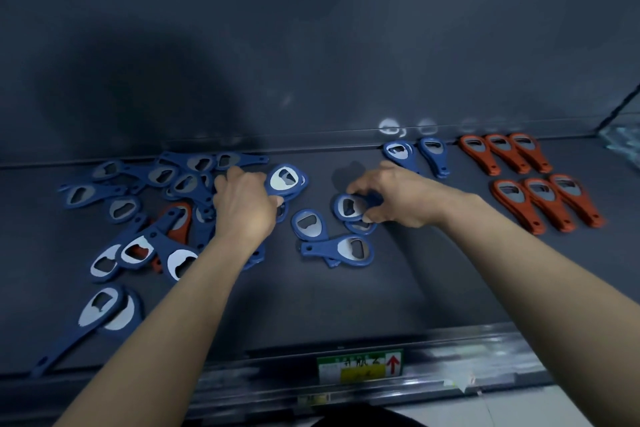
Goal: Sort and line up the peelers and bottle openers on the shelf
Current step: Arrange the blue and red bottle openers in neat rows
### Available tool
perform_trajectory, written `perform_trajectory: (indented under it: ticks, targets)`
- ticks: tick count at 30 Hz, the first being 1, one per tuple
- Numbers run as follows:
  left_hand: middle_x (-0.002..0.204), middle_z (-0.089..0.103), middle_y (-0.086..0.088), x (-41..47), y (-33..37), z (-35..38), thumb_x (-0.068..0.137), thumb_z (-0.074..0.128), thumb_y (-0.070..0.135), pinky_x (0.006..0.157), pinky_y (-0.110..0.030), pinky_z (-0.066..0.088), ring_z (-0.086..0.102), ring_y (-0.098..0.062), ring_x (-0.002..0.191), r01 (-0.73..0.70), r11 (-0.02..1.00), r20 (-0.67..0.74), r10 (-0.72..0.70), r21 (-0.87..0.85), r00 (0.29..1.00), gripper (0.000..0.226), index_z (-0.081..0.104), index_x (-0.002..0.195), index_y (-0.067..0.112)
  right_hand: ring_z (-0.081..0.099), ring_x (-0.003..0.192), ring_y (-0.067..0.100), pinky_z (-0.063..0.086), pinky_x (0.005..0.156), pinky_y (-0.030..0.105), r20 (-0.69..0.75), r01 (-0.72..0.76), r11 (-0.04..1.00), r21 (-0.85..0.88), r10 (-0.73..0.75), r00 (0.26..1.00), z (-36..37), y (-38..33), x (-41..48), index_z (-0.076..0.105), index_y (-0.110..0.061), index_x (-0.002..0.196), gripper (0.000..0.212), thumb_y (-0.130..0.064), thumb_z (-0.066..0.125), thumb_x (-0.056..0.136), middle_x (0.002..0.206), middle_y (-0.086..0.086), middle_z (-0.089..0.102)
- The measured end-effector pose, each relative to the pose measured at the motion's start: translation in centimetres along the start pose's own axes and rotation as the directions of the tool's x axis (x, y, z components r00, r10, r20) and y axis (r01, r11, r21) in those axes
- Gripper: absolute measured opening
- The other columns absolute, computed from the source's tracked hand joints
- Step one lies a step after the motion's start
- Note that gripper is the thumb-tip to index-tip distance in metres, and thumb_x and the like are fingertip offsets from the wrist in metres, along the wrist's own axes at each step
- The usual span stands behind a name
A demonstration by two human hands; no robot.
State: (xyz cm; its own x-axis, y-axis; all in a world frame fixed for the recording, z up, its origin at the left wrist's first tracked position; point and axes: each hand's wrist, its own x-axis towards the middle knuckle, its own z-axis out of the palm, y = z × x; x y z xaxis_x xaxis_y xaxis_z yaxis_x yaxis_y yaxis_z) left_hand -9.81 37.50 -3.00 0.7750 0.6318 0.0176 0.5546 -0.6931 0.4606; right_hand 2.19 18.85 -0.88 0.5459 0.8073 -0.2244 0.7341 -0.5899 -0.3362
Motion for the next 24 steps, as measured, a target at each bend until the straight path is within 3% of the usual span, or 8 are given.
perform_trajectory:
  ticks: [4,7,10,13,17,19,22,24]
  targets:
    - [0.124,0.047,-0.017,1.1,0.7,0.2,0.089,0.064,0.026,0.096,-0.041,0.030,0.032,-0.036,0.121,-0.003,0.999,0.045,0.000,0.052,0.999,0.028,0.063,0.109,0.006,0.036,0.113,0.010,0.035,0.098,0.026,0.049,-0.060,0.998,-0.004,0.060,0.997,0.0,0.9,-0.4,0.048,-0.031,0.133,0.055,-0.016,0.066,0.084,0.124,-0.003,0.050]
    - [0.112,0.055,-0.016,1.6,1.1,0.3,0.087,0.065,0.029,0.092,-0.040,0.033,0.038,-0.036,0.117,-0.010,0.997,0.080,0.004,0.074,0.997,0.023,0.059,0.086,0.007,0.035,0.120,0.016,0.035,0.100,0.029,0.050,-0.071,0.995,-0.069,0.075,0.996,0.2,1.1,-0.6,0.048,-0.023,0.134,0.055,-0.012,0.065,0.083,0.128,-0.003,0.049]
    - [0.097,0.061,-0.014,1.5,1.2,0.1,0.084,0.070,0.026,0.087,-0.039,0.041,0.051,-0.034,0.108,-0.047,0.997,0.093,0.041,0.065,0.995,0.026,0.047,0.075,0.017,0.043,0.109,0.023,0.044,0.091,0.041,0.001,-0.124,0.984,-0.125,0.125,0.992,0.3,1.1,-0.6,0.059,-0.012,0.113,0.032,-0.021,0.066,0.083,0.109,0.005,0.057]
    - [0.077,0.054,-0.008,1.7,1.2,0.0,0.081,0.073,0.021,0.068,-0.034,0.043,0.052,-0.024,0.076,-0.091,0.992,0.108,0.082,0.083,0.991,0.033,0.043,0.071,0.016,0.055,0.087,0.029,0.050,0.071,0.037,-0.049,-0.233,0.966,-0.111,0.229,0.972,0.6,1.2,-1.0,0.058,-0.007,0.093,0.027,-0.030,0.066,0.081,0.092,0.009,0.059]
    - [0.064,0.039,0.001,1.9,1.3,-0.2,0.077,0.076,0.018,0.054,-0.026,0.031,0.035,-0.014,0.058,-0.112,0.987,0.152,0.095,0.111,0.984,0.046,0.031,0.065,0.020,0.048,0.073,0.028,0.030,0.051,0.027,-0.173,-0.364,0.927,-0.093,0.345,0.923,1.4,0.8,-1.5,0.046,-0.012,0.072,0.031,-0.035,0.062,0.082,0.073,0.004,0.045]
    - [0.061,0.040,-0.002,1.9,1.3,-0.3,0.077,0.075,0.016,0.054,-0.027,0.032,0.038,-0.018,0.057,-0.124,0.983,0.141,0.105,0.135,0.984,0.043,0.034,0.064,0.015,0.045,0.070,0.029,0.026,0.049,0.027,-0.206,-0.422,0.904,-0.063,0.402,0.892,1.9,0.5,-1.4,0.036,-0.013,0.062,0.038,-0.033,0.062,0.083,0.066,0.003,0.040]
    - [0.051,0.030,-0.002,1.8,1.1,-0.4,0.079,0.071,0.013,0.046,-0.027,0.021,0.029,-0.017,0.047,-0.147,0.980,0.096,0.135,0.134,0.986,0.051,0.025,0.058,0.012,0.044,0.070,0.029,0.034,0.058,0.029,-0.267,-0.501,0.865,0.006,0.484,0.833,2.4,-0.1,-1.0,0.033,-0.013,0.060,0.041,-0.030,0.062,0.084,0.067,0.004,0.039]
    - [0.053,0.035,-0.004,1.8,0.9,-0.2,0.083,0.068,0.015,0.046,-0.028,0.021,0.032,-0.018,0.048,-0.142,0.986,0.053,0.137,0.092,0.989,0.045,0.030,0.058,0.010,0.043,0.071,0.029,0.034,0.060,0.030,-0.321,-0.539,0.840,0.065,0.529,0.785,2.7,-0.4,-0.5,0.032,-0.012,0.060,0.042,-0.030,0.061,0.084,0.066,0.004,0.039]
